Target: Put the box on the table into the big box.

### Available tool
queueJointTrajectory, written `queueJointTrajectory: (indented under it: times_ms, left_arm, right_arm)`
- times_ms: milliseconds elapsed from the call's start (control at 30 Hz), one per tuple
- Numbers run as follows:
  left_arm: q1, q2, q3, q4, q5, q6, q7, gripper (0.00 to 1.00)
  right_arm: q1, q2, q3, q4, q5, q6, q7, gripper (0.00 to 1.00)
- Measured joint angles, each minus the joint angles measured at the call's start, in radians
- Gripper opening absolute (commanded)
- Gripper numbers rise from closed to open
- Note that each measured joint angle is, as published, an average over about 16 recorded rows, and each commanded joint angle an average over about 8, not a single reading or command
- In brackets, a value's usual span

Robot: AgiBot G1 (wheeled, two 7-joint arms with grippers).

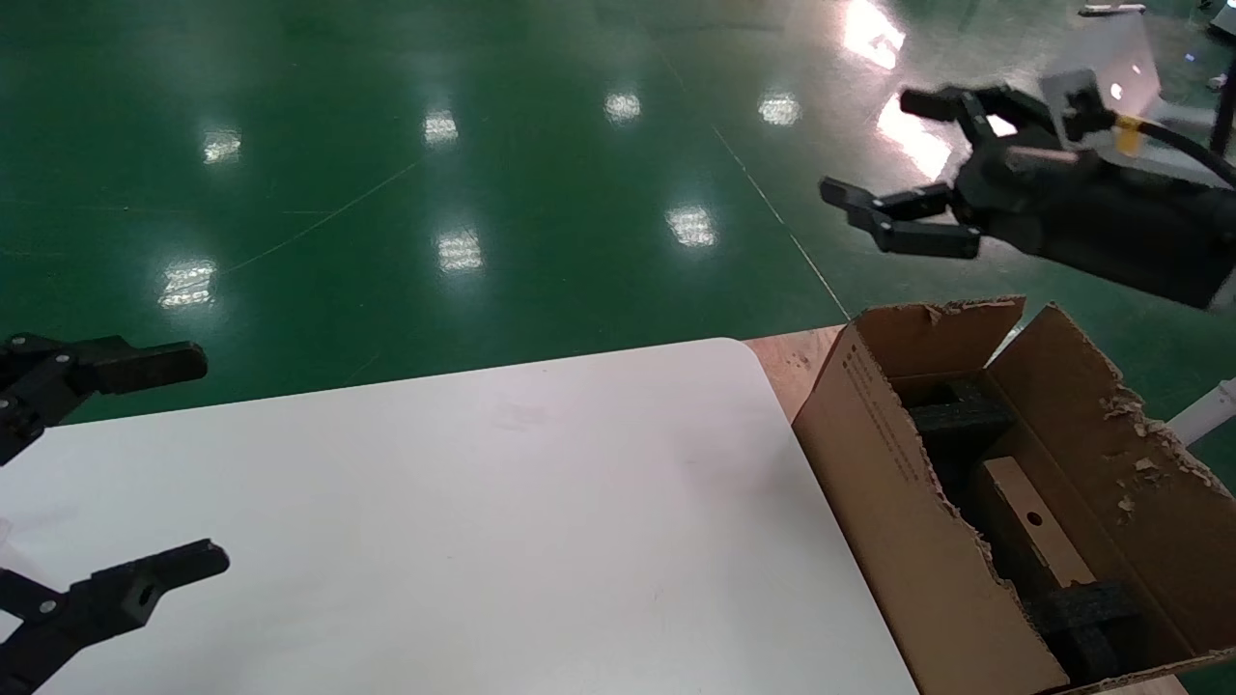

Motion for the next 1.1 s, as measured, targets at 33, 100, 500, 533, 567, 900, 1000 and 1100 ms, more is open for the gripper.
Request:
queueJointTrajectory:
  times_ms: [33,100,500,533,567,900,1000,1100]
  left_arm:
    - [0.0,0.0,0.0,0.0,0.0,0.0,0.0,1.0]
    - [0.0,0.0,0.0,0.0,0.0,0.0,0.0,1.0]
    - [0.0,0.0,0.0,0.0,0.0,0.0,0.0,1.0]
    - [0.0,0.0,0.0,0.0,0.0,0.0,0.0,1.0]
    - [0.0,0.0,0.0,0.0,0.0,0.0,0.0,1.0]
    - [0.0,0.0,0.0,0.0,0.0,0.0,0.0,1.0]
    - [0.0,0.0,0.0,0.0,0.0,0.0,0.0,1.0]
    - [0.0,0.0,0.0,0.0,0.0,0.0,0.0,1.0]
  right_arm:
    - [0.007,-0.003,0.005,0.011,-0.006,0.003,-0.002,1.0]
    - [0.017,-0.006,0.013,0.026,-0.016,0.009,-0.008,1.0]
    - [-0.033,-0.036,0.104,0.036,-0.061,-0.028,0.019,1.0]
    - [-0.045,-0.041,0.121,0.036,-0.067,-0.037,0.025,1.0]
    - [-0.058,-0.047,0.14,0.035,-0.075,-0.047,0.033,1.0]
    - [-0.22,-0.127,0.394,0.039,-0.179,-0.18,0.128,1.0]
    - [-0.272,-0.153,0.474,0.04,-0.212,-0.221,0.158,1.0]
    - [-0.323,-0.178,0.554,0.041,-0.245,-0.263,0.188,1.0]
